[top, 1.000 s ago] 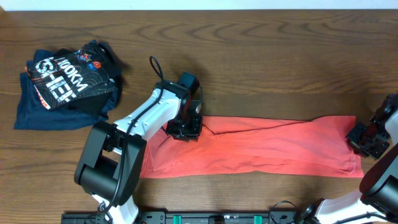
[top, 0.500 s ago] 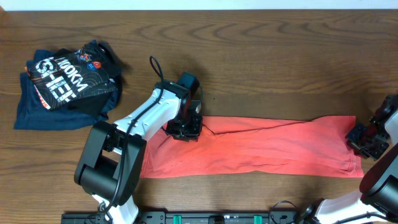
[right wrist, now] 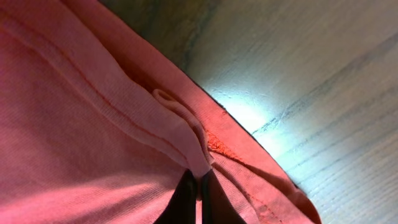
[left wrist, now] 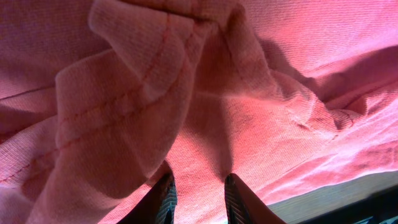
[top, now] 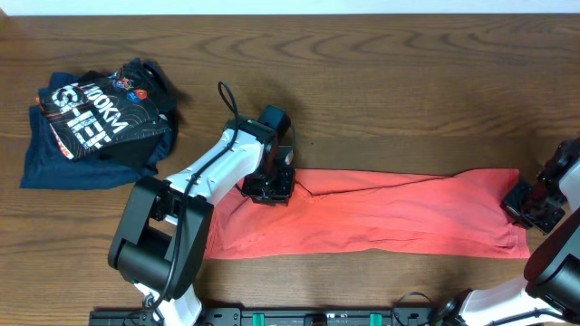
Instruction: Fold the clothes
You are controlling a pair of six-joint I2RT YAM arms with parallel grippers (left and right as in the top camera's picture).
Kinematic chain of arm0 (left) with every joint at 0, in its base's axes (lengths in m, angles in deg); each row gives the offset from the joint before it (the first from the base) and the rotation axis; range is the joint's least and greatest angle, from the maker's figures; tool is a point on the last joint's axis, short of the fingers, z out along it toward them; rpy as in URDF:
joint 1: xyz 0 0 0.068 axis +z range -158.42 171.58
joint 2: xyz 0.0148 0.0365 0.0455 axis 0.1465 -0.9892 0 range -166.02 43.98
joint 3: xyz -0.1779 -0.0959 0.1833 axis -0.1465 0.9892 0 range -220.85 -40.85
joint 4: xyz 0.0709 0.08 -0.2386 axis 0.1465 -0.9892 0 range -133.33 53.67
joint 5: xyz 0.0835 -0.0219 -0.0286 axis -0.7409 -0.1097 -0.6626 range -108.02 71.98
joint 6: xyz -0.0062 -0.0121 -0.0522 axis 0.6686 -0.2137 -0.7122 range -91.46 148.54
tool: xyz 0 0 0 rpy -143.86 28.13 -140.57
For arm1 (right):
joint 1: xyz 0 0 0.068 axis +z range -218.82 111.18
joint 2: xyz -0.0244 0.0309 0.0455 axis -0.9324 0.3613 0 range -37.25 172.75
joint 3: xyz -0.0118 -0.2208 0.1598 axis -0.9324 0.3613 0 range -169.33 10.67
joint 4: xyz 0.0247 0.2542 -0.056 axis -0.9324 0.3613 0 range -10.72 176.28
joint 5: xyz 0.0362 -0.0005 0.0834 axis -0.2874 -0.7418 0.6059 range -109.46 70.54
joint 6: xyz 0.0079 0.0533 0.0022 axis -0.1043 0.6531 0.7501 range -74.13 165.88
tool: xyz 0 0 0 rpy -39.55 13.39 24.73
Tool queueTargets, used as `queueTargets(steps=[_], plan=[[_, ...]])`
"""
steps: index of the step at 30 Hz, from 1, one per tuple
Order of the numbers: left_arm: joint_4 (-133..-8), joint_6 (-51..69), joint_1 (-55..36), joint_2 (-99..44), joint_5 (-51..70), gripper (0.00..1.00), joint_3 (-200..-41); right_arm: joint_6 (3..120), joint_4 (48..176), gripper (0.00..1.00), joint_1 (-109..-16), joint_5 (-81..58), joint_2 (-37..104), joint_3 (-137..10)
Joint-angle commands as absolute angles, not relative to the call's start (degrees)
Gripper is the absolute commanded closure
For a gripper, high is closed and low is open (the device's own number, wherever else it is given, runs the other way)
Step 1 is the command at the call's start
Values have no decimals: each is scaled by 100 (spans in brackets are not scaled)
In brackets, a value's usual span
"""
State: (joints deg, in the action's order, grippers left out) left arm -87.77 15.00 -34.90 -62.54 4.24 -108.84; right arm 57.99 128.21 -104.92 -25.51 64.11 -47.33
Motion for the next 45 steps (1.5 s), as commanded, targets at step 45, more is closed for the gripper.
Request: queueTargets(steps=[45], plan=[[-8834, 1471, -3486, -6342, 374, 71, -10840, 5802, 14766, 89, -10594, -3128, 6466, -6072]])
